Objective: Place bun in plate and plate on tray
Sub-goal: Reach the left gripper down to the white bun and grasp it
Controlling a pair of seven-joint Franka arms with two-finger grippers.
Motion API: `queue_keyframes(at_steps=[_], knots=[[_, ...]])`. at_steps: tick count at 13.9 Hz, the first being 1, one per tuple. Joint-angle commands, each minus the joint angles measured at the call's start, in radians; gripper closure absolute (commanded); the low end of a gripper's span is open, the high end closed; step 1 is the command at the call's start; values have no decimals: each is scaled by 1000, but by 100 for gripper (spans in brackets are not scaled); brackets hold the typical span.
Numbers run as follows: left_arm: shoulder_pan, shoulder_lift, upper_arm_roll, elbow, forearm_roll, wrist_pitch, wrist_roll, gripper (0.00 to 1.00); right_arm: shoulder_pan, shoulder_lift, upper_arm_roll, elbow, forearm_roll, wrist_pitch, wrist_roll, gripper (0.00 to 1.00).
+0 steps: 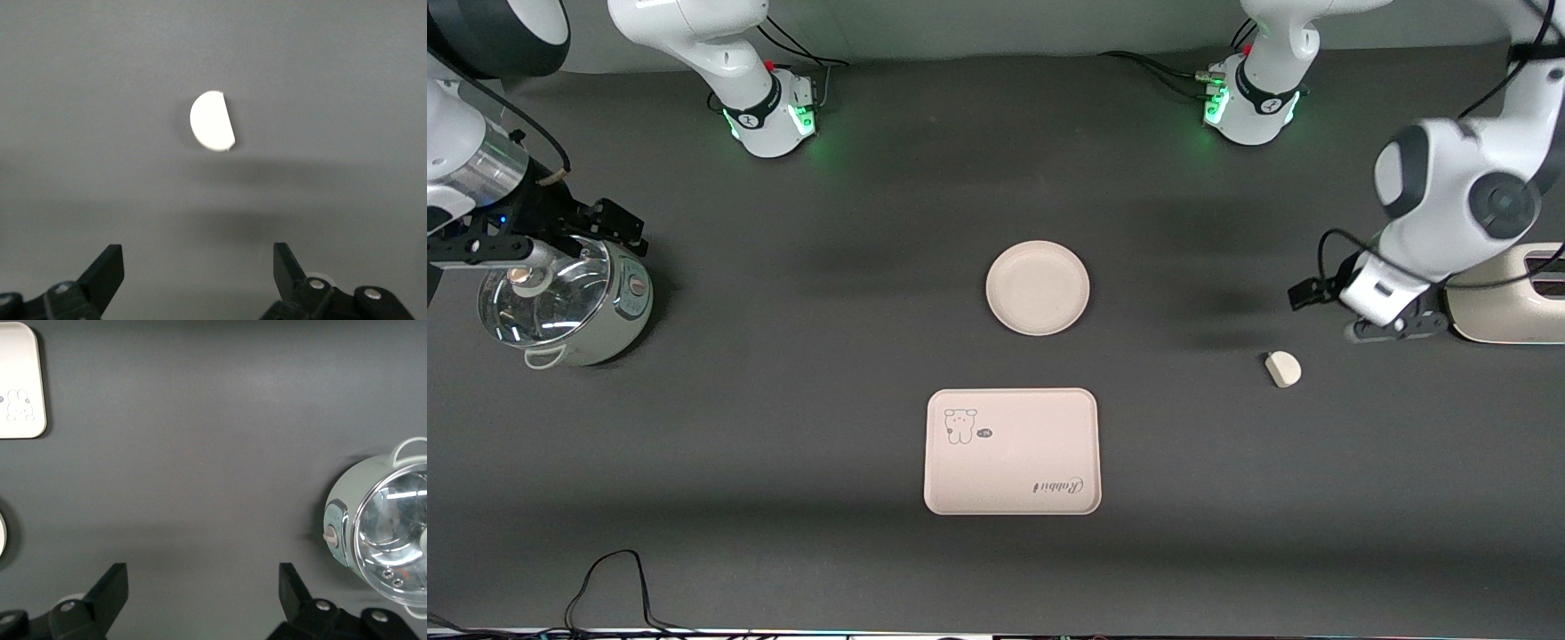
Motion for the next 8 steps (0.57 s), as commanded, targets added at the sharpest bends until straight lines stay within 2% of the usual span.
queue_keyframes(at_steps=[1,3,8], knots=[[-1,120,0,34,-12,95,-23,0,2,115,-5,150,3,-55,9,0],[-1,176,0,37,-10,156,-23,0,2,126,-5,186,3,-104,8,0],[-2,299,0,86,-12,229,-25,2,2,126,-5,186,3,-104,9,0]])
